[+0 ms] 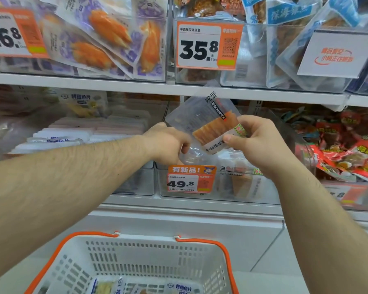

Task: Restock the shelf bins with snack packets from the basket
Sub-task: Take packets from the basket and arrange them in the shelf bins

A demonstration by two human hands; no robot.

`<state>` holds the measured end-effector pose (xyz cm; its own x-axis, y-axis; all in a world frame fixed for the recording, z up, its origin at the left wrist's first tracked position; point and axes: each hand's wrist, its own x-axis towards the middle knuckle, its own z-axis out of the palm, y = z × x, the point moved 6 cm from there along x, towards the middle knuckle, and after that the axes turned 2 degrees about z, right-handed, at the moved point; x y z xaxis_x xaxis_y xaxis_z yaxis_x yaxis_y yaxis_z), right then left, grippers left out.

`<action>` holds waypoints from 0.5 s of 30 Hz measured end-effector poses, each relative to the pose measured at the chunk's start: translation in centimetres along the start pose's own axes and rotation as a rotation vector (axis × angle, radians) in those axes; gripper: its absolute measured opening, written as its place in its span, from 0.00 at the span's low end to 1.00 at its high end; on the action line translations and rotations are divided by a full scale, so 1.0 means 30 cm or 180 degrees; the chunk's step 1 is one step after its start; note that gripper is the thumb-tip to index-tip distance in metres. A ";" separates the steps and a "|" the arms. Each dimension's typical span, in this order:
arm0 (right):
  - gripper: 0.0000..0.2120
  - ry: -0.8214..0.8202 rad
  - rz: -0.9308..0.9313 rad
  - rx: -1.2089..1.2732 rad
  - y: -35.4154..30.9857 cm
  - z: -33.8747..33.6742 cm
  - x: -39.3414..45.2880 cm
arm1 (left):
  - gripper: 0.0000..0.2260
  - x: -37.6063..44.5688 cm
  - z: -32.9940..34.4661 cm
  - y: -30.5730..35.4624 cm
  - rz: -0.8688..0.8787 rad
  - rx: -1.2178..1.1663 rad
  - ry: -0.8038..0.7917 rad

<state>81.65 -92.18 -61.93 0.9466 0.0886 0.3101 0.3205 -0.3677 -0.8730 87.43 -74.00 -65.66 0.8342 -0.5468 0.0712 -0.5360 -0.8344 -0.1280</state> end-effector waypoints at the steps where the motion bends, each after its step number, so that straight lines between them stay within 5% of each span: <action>1: 0.13 -0.0022 0.0045 0.0025 0.009 0.004 0.001 | 0.13 0.004 0.003 -0.004 -0.0068 0.0018 0.0002; 6: 0.13 -0.0155 0.0161 0.0040 0.054 0.022 0.003 | 0.19 0.018 0.028 -0.027 -0.0328 0.0192 0.0018; 12: 0.08 -0.0112 0.0111 0.0691 0.059 0.016 0.018 | 0.14 0.005 0.007 -0.014 -0.0415 0.0310 0.0213; 15: 0.09 -0.0291 0.0214 0.0194 0.083 0.051 0.021 | 0.13 0.000 0.026 -0.012 -0.0480 0.0528 0.0057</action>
<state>83.09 -91.62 -64.49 0.9644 0.1509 0.2170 0.2553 -0.3189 -0.9128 87.71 -73.64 -66.37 0.9000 -0.4192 0.1192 -0.3756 -0.8849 -0.2755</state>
